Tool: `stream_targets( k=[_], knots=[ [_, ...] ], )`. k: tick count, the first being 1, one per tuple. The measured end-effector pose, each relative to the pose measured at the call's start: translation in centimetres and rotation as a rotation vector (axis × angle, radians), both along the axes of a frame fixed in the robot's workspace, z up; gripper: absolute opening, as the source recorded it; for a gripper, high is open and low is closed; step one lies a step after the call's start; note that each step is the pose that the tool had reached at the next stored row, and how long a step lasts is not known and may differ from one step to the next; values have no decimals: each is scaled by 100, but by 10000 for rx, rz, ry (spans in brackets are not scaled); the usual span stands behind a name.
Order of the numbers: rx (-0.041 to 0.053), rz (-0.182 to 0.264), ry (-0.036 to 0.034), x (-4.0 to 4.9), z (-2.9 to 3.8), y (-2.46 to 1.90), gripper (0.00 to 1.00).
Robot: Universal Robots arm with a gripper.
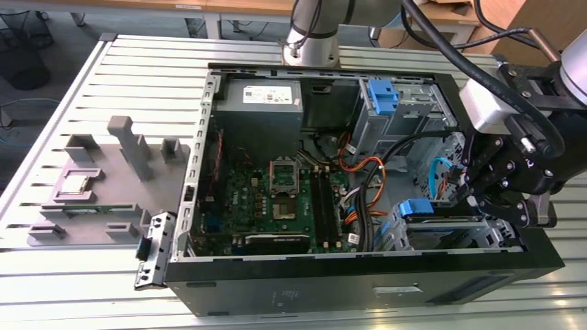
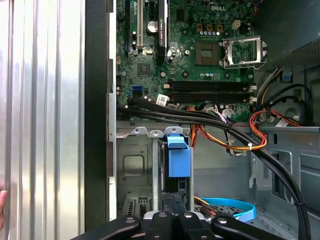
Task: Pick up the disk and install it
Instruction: 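Insert the disk into the insertion slot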
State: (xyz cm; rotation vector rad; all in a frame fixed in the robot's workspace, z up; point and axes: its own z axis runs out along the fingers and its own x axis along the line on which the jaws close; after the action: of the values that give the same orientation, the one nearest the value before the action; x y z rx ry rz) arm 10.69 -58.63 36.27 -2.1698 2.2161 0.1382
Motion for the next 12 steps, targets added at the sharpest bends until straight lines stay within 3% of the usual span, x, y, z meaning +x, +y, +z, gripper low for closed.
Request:
stream_targets(
  k=[12],
  knots=[
    [-52, 5, -163, -12, -115, 3, 11]
  ],
)
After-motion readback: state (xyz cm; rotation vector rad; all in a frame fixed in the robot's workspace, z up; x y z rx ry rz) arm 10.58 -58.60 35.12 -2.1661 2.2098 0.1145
